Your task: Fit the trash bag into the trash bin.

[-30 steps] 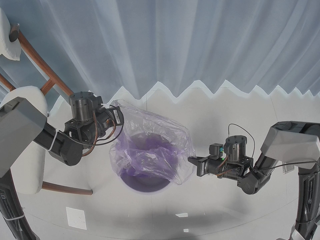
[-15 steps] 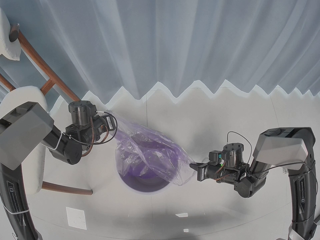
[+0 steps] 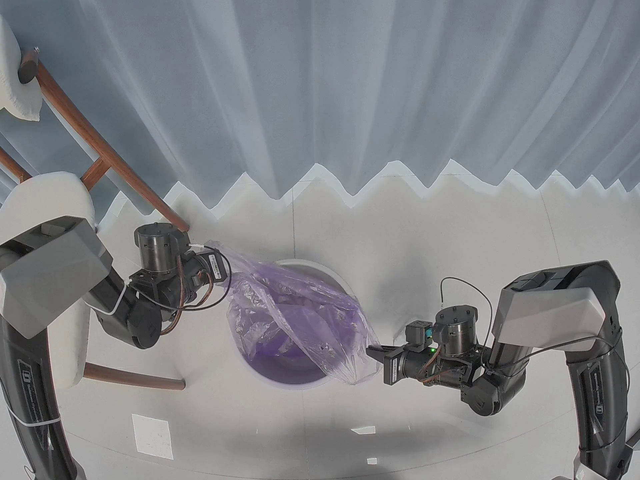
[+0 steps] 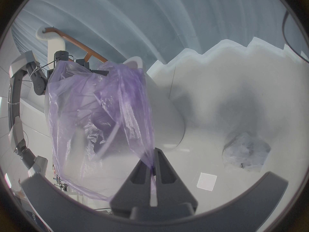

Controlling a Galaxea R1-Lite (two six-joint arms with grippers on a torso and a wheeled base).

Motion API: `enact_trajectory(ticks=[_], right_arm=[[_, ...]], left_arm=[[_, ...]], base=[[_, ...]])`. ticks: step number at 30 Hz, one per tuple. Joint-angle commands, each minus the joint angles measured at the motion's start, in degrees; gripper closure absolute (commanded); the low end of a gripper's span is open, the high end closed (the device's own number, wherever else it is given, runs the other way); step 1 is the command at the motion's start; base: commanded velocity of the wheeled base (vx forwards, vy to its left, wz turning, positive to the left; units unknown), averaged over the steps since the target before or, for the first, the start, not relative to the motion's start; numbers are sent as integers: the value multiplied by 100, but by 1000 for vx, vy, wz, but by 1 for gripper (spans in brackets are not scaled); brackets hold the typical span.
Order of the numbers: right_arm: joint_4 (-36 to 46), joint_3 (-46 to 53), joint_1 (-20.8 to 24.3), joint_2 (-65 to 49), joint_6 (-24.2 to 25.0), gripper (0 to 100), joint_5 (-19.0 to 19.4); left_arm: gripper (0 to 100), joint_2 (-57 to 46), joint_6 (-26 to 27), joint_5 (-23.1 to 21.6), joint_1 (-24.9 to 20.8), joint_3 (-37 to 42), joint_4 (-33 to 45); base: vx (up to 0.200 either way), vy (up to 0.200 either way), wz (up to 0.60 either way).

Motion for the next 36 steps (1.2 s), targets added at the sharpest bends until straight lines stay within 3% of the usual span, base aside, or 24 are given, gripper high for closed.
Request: enact_trajectory(ticks=[1, 2, 3, 11, 15, 16, 20, 25, 36], right_arm=[[-254, 223, 30, 132, 25, 100, -19], [-307, 240, 4, 132, 52, 100, -27], [-360, 267, -22, 132, 96, 0, -27], [-1388, 1708, -58, -466, 1379, 0, -414], [-1775, 2314, -189, -633, 1651, 0, -669], [-1775, 2464, -207, -826, 1739, 0, -739], [-1766, 2587, -286, -1327, 2073, 0, -818], [-1766, 2622, -356, -1705, 2100, 0, -1003], [-1766, 2622, -365, -1864, 2108, 0, -1012]], left_arm=[[100, 219, -30, 1, 31, 547, -622], [100, 254, -47, 1, 31, 600, -771], [100, 262, -47, 1, 40, 670, -886], [100, 236, -311, 54, 31, 1039, -1431], [100, 210, -504, 63, 40, 1118, -1536], [0, 201, -566, 63, 40, 1206, -1527], [0, 104, -856, 45, 31, 1391, -1624], [0, -379, -1497, 19, 22, 1646, -1633], [0, -1601, -2236, 19, 233, 2331, -1598]], base=[[0, 0, 0], [0, 0, 0], [0, 0, 0], [0, 0, 0], [0, 0, 0], [0, 0, 0], [0, 0, 0], [0, 0, 0], [0, 0, 0]])
